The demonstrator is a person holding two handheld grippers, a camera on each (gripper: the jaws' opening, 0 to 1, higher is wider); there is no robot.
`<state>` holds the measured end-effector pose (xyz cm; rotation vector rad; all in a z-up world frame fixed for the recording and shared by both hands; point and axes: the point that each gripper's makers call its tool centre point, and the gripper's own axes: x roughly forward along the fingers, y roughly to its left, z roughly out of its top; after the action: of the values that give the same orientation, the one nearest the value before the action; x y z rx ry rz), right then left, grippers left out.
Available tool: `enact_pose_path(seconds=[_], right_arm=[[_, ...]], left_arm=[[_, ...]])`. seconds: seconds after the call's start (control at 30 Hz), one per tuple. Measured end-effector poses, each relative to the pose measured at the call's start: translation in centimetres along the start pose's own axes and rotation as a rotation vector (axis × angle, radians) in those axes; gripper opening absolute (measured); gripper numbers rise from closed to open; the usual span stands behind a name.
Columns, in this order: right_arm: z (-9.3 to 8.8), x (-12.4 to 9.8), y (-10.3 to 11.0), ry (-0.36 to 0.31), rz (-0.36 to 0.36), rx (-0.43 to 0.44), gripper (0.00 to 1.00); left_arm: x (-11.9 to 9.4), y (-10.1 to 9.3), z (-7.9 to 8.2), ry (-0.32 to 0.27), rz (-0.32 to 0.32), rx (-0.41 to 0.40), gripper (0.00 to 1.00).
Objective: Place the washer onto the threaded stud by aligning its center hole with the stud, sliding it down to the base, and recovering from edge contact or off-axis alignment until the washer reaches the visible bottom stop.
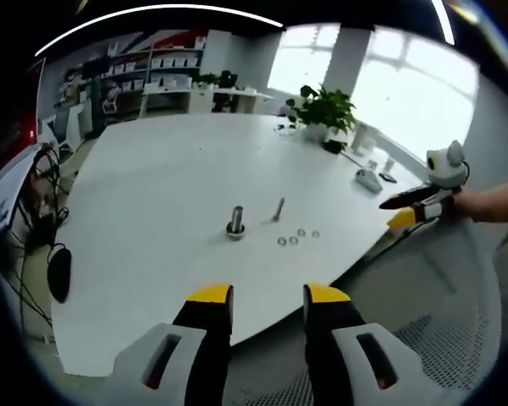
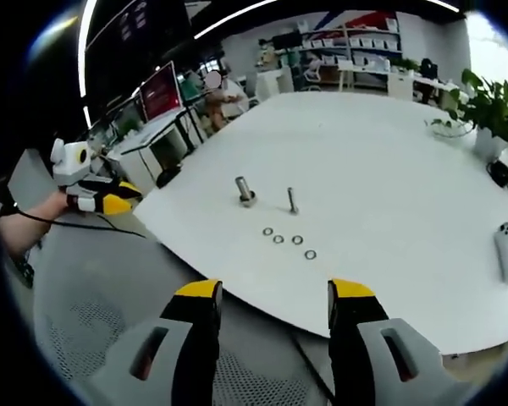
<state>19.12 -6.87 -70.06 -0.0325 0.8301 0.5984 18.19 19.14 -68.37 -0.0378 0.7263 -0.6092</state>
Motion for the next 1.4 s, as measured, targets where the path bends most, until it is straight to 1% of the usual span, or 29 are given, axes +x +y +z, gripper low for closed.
enact_pose_path(seconds=[0.07,0.2,0.3,0.4,0.67,0.73,0.8,0.93,0.97,1.07,1.13,1.17,1.23,1.27,1.4], right_arm=[[0.2,0.0,-0.7,0.01,-0.013,-0.021,0.52],[1.2,0.6,-1.8,0.01,-0.004,0.016,0.51],[1.6,1.3,-2.1,0.022,-0.003,0.009,0.49],[2.0,2.1,-2.4,0.033,-0.002,0.009,0.49],[2.1,4.7,-2.6,0.086,0.009,-0.075,0.44],[1.9,5.4,-2.7,0.109,0.017,-0.096,0.41],[1.7,6.2,-3.0,0.123,0.016,-0.114,0.41],[0.3,7.7,-3.6,0.195,0.019,-0.142,0.41],[0.2,8.0,-3.7,0.202,0.019,-0.145,0.41],[-0.5,9.0,-4.0,0.238,0.023,-0.168,0.41],[-0.9,9.4,-4.3,0.253,0.028,-0.206,0.42],[-1.1,9.7,-4.4,0.267,0.025,-0.219,0.43],[-1.1,10.0,-4.7,0.264,0.02,-0.233,0.43],[-1.2,10.3,-5.0,0.273,0.015,-0.24,0.43],[-1.7,11.2,-5.4,0.298,0.02,-0.232,0.42]], left_arm=[[0.0,0.1,-0.1,0.002,0.006,-0.003,0.31],[0.0,0.0,-0.1,0.004,-0.001,0.001,0.31],[0.2,-0.2,-0.3,0.017,-0.013,0.009,0.31],[0.1,-0.4,-0.3,0.018,-0.024,0.01,0.3],[0.1,-0.2,-0.3,0.015,-0.015,-0.001,0.3],[0.1,-0.2,-0.3,0.014,-0.013,0.0,0.3],[0.1,-0.1,-0.2,0.009,-0.008,-0.002,0.3],[0.0,0.1,-0.1,-0.001,0.001,-0.009,0.3],[0.0,0.1,0.0,-0.004,0.001,-0.007,0.3],[0.1,-0.1,-0.3,0.008,-0.008,-0.005,0.3],[0.1,-0.2,-0.3,0.014,-0.011,0.002,0.3],[0.1,-0.2,-0.3,0.011,-0.01,0.003,0.3],[0.0,-0.1,0.0,-0.005,-0.007,0.001,0.29],[-0.1,-0.1,0.1,-0.01,-0.007,-0.004,0.29],[0.1,-0.1,-0.2,0.004,-0.006,0.001,0.29]])
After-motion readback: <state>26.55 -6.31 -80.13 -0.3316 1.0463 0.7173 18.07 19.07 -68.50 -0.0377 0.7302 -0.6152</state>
